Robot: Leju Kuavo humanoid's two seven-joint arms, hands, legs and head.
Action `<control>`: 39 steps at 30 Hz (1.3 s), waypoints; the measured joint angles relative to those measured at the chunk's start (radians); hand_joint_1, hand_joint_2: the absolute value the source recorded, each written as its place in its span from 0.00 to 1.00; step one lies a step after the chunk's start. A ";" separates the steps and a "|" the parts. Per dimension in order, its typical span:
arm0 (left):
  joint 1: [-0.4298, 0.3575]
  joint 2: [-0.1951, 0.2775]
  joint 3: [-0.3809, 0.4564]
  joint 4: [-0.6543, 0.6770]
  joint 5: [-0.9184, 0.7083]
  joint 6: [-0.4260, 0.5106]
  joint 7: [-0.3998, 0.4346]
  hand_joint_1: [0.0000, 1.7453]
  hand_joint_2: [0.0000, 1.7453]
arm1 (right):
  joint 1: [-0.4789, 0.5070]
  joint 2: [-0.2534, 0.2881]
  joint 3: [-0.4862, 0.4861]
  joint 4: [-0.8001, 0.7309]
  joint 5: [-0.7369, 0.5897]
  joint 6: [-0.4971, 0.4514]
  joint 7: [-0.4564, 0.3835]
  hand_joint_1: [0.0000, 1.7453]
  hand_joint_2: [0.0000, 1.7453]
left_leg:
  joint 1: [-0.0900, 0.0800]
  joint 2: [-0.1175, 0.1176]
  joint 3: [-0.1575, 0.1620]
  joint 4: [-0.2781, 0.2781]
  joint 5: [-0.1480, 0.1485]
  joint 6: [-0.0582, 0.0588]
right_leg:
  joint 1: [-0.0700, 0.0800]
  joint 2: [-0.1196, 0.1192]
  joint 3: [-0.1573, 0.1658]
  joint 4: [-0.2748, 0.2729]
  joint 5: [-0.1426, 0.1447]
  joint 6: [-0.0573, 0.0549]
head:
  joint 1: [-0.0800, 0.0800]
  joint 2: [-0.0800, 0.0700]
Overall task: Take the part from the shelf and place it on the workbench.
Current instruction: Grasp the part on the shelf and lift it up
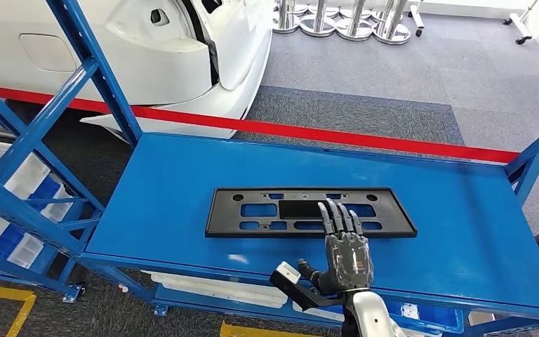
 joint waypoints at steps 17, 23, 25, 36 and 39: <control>-0.001 -0.016 -0.016 -0.003 0.002 -0.013 -0.009 0.00 0.00 | -0.042 0.025 0.012 -0.077 0.002 0.019 -0.016 0.00 1.00 | 0.002 -0.016 0.056 -0.020 -0.028 -0.011 | 0.015 0.003 -0.050 -0.019 0.066 -0.030 | 0.007 0.000; -0.005 -0.013 -0.018 -0.003 0.004 -0.013 -0.006 0.00 0.00 | -0.041 0.031 0.014 -0.085 -0.003 0.019 -0.016 0.00 1.00 | 0.001 -0.010 -0.096 0.264 -0.153 -0.028 | 0.008 0.000 -0.021 -0.047 0.066 -0.045 | 0.001 0.000; -0.005 -0.011 -0.018 -0.003 0.004 -0.013 -0.006 0.00 0.00 | -0.040 0.031 0.014 -0.085 -0.014 0.020 -0.016 0.00 1.00 | 0.001 -0.010 -0.103 0.256 -0.119 -0.029 | 0.009 0.002 -0.020 -0.041 0.060 -0.044 | 0.001 0.000; -0.002 -0.010 -0.022 -0.003 0.013 -0.012 -0.005 0.00 0.00 | -0.022 0.027 0.009 -0.015 -0.111 -0.035 -0.028 0.00 1.00 | 0.004 -0.014 0.015 -0.018 0.019 0.019 | 0.005 0.007 -0.078 0.110 -0.035 0.013 | 0.005 0.000; -0.002 -0.010 -0.023 -0.003 0.014 -0.012 -0.003 0.00 0.00 | -0.011 0.027 0.010 0.020 -0.129 -0.053 -0.041 0.00 1.00 | 0.004 -0.013 0.014 -0.018 0.018 0.022 | -0.003 0.006 -0.168 0.291 -0.107 0.024 | 0.006 0.000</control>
